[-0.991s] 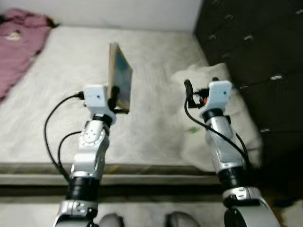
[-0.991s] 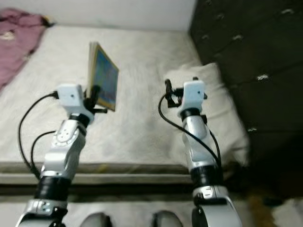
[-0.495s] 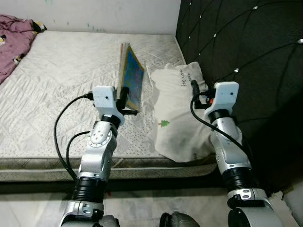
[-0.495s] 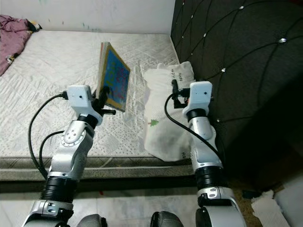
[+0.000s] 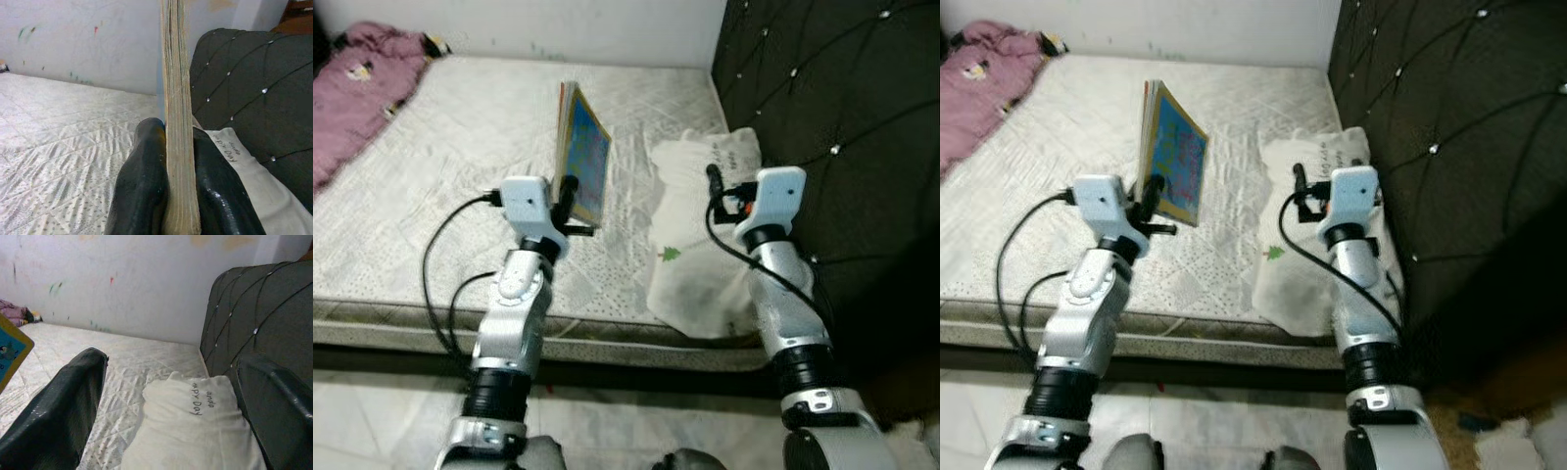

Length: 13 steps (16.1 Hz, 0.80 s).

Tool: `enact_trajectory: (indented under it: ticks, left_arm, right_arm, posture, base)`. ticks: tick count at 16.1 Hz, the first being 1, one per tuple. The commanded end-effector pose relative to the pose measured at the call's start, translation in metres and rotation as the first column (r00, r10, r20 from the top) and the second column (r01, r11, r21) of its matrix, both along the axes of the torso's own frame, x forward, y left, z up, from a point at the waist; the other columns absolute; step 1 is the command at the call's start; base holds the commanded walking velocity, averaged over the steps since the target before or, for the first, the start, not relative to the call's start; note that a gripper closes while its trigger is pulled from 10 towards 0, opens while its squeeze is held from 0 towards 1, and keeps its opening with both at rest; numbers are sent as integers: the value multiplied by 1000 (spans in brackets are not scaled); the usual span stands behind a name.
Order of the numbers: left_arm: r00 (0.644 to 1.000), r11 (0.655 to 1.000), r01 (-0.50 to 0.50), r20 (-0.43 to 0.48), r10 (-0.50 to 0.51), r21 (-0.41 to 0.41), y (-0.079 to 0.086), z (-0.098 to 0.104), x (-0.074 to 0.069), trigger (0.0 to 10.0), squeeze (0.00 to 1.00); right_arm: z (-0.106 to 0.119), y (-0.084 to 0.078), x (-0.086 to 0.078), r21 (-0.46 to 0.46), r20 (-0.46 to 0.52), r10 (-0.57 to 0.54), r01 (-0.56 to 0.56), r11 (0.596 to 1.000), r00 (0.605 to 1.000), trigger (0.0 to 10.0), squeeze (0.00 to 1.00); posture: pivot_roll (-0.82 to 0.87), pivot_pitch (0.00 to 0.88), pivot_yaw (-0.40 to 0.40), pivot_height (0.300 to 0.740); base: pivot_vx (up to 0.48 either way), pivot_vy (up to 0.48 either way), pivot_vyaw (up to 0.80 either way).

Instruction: Clean up the room

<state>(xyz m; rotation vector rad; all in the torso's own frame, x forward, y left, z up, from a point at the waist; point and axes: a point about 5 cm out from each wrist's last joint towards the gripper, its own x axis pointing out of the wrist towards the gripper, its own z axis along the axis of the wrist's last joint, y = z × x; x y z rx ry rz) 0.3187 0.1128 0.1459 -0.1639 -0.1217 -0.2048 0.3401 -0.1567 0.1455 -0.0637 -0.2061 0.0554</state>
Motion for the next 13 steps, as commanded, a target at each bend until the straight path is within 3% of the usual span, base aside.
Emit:
enact_trajectory:
  ticks: [1,5,13]
  left_arm:
    - [999,1000,5,52,-4,-8,0,11,1,10000,0]
    - [998,1000,13,61,-12,-8,0,11,-1,10000,0]
    - [997,1000,26,69,-25,-11,0,12,-2,10000,0]
  right_arm:
    - [3,2,1,-3,12,9,-9,1000,1000,10000,0]
    - [3,3,1,-10,10,10,-10,1000,1000,10000,0]
    - [2,5,0,-10,12,21,-21,1000,1000,10000,0]
  posture:
    - [-16,0,-25,740]
    - [-16,0,-25,740]
    - [-14,0,-24,740]
  base:
    - [0,0,0]
    - [0,0,0]
    - [372,0,0]
